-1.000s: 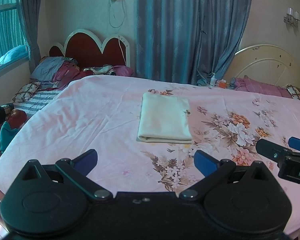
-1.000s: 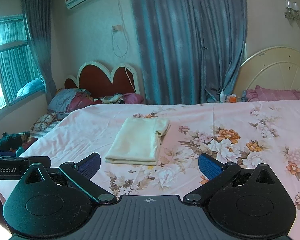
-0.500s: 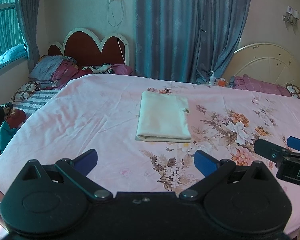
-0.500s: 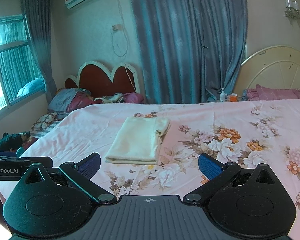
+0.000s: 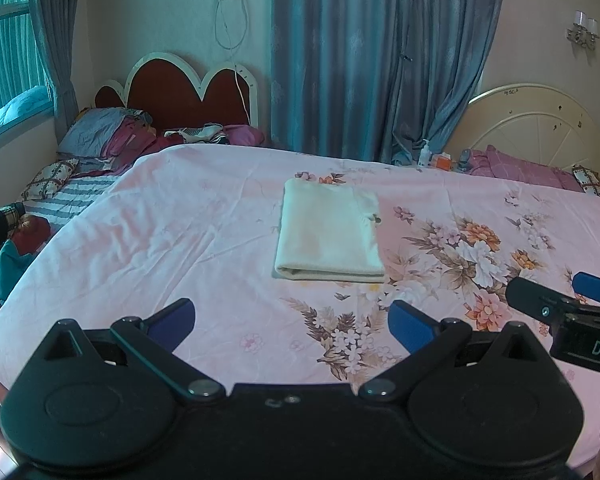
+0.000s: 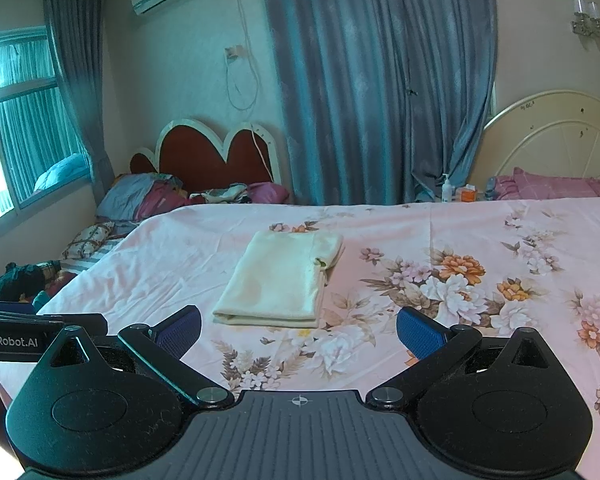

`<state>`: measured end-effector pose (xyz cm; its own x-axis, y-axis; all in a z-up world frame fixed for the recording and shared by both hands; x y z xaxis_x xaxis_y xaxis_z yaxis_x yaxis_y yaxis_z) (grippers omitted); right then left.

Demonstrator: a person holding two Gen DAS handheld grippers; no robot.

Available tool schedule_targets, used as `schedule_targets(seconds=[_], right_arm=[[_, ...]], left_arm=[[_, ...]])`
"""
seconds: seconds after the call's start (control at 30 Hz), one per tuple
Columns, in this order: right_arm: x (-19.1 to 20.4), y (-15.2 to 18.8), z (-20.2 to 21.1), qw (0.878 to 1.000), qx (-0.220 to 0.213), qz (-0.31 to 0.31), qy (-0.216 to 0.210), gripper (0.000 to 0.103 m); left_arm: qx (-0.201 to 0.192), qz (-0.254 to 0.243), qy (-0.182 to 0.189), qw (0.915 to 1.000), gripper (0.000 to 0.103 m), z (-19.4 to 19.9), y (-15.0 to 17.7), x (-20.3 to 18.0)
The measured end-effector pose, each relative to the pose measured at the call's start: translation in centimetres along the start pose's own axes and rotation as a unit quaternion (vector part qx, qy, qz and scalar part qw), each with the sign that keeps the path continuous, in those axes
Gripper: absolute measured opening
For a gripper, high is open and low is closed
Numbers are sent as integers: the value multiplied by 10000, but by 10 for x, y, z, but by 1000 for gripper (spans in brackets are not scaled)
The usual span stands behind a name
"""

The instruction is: Fold small clothes

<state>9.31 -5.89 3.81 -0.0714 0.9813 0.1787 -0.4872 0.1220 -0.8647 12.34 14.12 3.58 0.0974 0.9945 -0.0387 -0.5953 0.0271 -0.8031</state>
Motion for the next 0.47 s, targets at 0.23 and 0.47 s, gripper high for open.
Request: schedule_targets(seconds=[0.23, 0.47], right_arm=[[-1, 2, -5, 10000, 45, -8, 6, 103], [-11, 8, -23, 9996, 204, -61, 159, 103]], left_arm=[[18, -34, 193, 9998, 101, -13, 5, 4], [-192, 89, 461, 9987, 103, -36, 0, 12]])
Point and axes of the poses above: each gripper's, at about its wrist camera, not at the fingertips, and z roughly against the way its jaws point, x to its left, y to its underside, the point moved 4 cm from there along -z, roughly the way its jaws point, and after that the axes turned 6 degrees about y, right-handed, at the moved point
